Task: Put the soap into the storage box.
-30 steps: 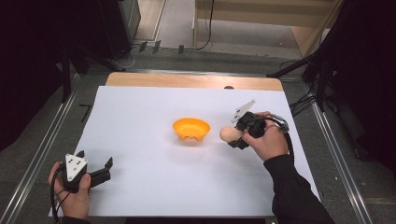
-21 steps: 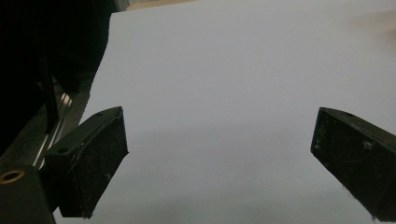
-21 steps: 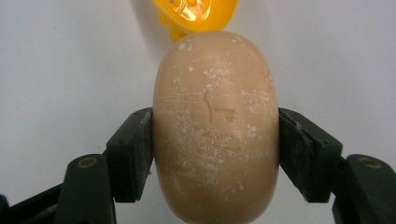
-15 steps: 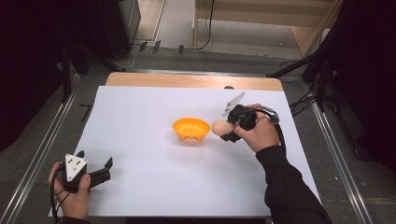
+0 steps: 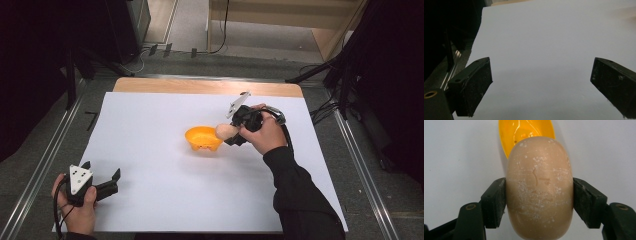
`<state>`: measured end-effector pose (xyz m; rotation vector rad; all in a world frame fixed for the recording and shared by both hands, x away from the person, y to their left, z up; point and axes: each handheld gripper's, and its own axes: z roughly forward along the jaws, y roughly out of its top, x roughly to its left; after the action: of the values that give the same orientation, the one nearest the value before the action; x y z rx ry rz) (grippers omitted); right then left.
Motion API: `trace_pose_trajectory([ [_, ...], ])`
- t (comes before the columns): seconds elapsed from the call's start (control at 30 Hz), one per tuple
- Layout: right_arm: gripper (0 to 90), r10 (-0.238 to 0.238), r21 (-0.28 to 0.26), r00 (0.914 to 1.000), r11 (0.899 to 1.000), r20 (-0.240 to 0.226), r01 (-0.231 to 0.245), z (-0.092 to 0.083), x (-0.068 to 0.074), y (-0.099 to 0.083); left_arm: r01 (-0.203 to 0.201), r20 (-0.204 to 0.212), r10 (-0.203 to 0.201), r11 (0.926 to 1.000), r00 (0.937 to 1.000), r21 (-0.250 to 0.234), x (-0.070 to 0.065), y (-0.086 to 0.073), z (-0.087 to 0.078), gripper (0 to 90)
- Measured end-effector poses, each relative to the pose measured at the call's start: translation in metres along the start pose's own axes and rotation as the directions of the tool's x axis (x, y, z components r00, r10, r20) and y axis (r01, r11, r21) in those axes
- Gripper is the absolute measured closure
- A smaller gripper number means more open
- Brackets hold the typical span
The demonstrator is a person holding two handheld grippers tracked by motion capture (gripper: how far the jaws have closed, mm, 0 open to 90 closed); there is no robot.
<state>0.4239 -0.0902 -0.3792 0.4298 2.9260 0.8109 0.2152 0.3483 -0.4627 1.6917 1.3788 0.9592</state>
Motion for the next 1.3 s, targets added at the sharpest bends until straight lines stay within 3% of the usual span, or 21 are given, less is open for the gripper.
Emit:
trace_pose_trajectory([
  [0.63,33.2,-0.092,0.016,0.9953,0.996,-0.029,0.093,0.021,0.002,0.043,-0.016,-0.009,0.016,0.9999,0.9998,-0.003,-0.001,0.000,-0.001,4.3],
  [0.73,33.2,-0.102,0.020,0.9931,0.994,-0.057,0.104,0.027,0.003,0.049,-0.017,-0.008,0.017,0.9999,0.9998,-0.002,-0.001,0.000,-0.001,4.3],
  [1.3,33.1,-0.128,0.049,0.9886,0.990,-0.079,0.132,0.042,0.003,0.065,-0.016,-0.006,0.016,0.9999,0.9999,-0.006,-0.001,0.000,-0.001,4.3],
])
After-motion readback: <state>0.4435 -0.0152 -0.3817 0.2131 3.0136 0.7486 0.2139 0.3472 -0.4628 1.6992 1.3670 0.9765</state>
